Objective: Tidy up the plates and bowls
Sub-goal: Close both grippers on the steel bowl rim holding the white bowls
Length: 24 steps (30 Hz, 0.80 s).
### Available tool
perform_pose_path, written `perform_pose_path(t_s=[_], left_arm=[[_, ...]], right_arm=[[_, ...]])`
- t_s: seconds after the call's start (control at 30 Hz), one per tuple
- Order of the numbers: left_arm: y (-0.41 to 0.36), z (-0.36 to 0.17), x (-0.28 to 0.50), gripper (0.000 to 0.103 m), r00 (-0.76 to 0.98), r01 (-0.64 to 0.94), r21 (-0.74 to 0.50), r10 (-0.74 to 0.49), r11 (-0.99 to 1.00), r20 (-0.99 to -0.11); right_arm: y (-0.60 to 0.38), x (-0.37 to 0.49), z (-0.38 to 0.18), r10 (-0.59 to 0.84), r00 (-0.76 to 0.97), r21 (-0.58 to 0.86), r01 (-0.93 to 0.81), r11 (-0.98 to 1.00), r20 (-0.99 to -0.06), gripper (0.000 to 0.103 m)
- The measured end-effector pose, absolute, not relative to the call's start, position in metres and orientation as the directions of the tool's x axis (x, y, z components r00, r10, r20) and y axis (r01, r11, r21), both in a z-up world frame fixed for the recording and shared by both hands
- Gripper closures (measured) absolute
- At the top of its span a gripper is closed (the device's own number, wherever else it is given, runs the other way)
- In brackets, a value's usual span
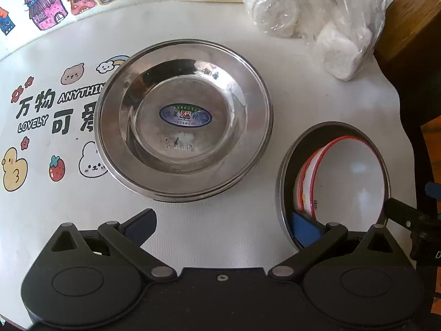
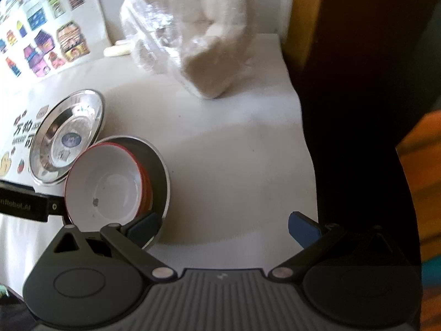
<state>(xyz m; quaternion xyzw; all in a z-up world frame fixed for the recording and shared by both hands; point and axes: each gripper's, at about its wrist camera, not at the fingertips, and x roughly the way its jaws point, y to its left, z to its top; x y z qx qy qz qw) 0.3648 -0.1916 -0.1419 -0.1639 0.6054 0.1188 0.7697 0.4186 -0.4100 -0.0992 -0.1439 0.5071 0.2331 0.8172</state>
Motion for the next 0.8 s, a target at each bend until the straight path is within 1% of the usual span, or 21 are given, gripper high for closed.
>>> perform_pose_path(t_s=[0.2,0.3,0.37,0.4,0.47,0.5,0.57,0.6,0.67,0.73,0.8], left_arm=[[-0.189,-0.147,0.367,0.001,0.205,-0.417,-0.119,-0.035,0.901,-0.978],[-0.187,-0.148,0.367,0.001,0.200,-0.429,-0.127,-0.043,0.894,-0.979],[-0.187,-0.148,0.367,0.001,0.199,-0.431,-0.127,-0.043,0.893,-0.979],[-0.188,-0.148,0.367,0.002,0.199,-0.430,-0.127,-0.044,0.894,-0.979],[-0.188,-0.148,0.368,0.004,0.201,-0.430,-0.136,-0.052,0.893,-0.978],[-0.188,-0.148,0.368,0.006,0.203,-0.429,-0.143,-0.059,0.892,-0.977],[-0.187,-0.148,0.368,0.010,0.208,-0.429,-0.157,-0.072,0.890,-0.975],[-0.186,-0.147,0.368,0.014,0.213,-0.428,-0.168,-0.081,0.888,-0.974],[-0.186,-0.147,0.368,0.020,0.223,-0.427,-0.193,-0.104,0.883,-0.969],[-0.185,-0.147,0.367,0.034,0.236,-0.426,-0.230,-0.138,0.875,-0.962],[-0.183,-0.148,0.366,0.043,0.250,-0.428,-0.277,-0.182,0.860,-0.951]], right_arm=[[-0.393,0.418,-0.104,0.225,0.344,-0.056,-0.645,0.762,-0.912,0.002],[-0.387,0.415,-0.102,0.242,0.346,-0.066,-0.684,0.727,-0.907,0.013],[-0.387,0.416,-0.101,0.264,0.327,-0.040,-0.693,0.720,-0.908,0.024],[-0.386,0.418,-0.101,0.275,0.315,-0.025,-0.698,0.715,-0.908,0.027],[-0.387,0.419,-0.100,0.301,0.293,0.006,-0.707,0.707,-0.908,0.039],[-0.388,0.420,-0.101,0.311,0.283,0.020,-0.710,0.704,-0.908,0.042],[-0.388,0.419,-0.100,0.325,0.270,0.039,-0.712,0.701,-0.906,0.051],[-0.388,0.419,-0.100,0.331,0.264,0.049,-0.712,0.700,-0.906,0.053],[-0.388,0.420,-0.100,0.343,0.251,0.070,-0.708,0.702,-0.905,0.062],[-0.387,0.420,-0.101,0.345,0.244,0.079,-0.704,0.706,-0.906,0.065],[-0.385,0.421,-0.102,0.344,0.239,0.081,-0.705,0.704,-0.908,0.069]])
